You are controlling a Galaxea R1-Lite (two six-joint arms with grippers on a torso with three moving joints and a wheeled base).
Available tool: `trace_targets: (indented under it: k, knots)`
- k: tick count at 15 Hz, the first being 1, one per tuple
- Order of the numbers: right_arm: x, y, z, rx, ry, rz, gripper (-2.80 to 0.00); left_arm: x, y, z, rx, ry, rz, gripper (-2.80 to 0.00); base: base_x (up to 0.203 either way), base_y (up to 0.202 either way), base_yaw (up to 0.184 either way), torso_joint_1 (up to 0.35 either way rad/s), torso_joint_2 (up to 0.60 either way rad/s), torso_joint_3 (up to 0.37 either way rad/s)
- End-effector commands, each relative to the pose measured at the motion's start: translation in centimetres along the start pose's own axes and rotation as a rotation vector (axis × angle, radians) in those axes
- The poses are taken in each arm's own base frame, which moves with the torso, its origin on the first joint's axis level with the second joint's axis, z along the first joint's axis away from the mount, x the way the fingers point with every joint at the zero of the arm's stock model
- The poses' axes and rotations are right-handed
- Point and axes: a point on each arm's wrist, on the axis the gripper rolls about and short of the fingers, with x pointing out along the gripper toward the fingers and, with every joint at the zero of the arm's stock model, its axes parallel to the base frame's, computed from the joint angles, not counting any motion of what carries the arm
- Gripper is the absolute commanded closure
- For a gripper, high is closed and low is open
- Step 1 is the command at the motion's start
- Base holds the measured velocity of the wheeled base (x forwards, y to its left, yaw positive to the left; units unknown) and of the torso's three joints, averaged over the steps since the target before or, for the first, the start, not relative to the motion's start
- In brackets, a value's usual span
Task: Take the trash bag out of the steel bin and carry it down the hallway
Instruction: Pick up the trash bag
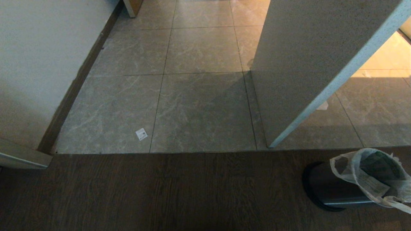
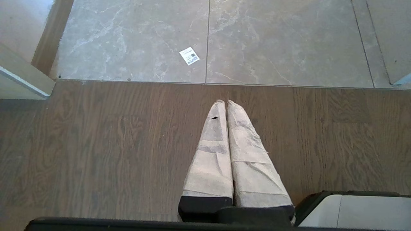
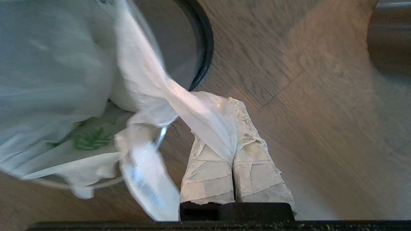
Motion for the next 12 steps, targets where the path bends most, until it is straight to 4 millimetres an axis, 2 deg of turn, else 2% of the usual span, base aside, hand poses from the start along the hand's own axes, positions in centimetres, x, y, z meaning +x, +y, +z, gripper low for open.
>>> trace_targets:
  k: [1,3,7,10,12]
  knots:
    - [-3.4,2.2,1.8,-0.059,-0.095,0.004,0.00,0.0,0.0,0.0,0.000,0.000,0.000,0.00,0.000,0.000,0.000,0.000,0.00,0.000]
    - [-7.1,4.6,2.9,-0.109,-0.160,0.012,0.00,0.0,0.0,0.0,0.000,-0.001,0.001,0.00,0.000,0.000,0.000,0.000,0.00,0.000]
    - [-16.1,11.7,3.5,-0.301,-0.275,0.054,0.00,0.0,0.0,0.0,0.000,0.000,0.001,0.00,0.000,0.000,0.000,0.000,0.00,0.000]
    - [-21.9,16.3,2.0,-0.534,-0.337,0.093,0.00,0.0,0.0,0.0,0.000,0.000,0.001,0.00,0.000,0.000,0.000,0.000,0.00,0.000]
    - [-25.4,18.3,0.3,-0.666,-0.377,0.112,0.00,0.0,0.0,0.0,0.000,0.000,0.000,0.00,0.000,0.000,0.000,0.000,0.00,0.000]
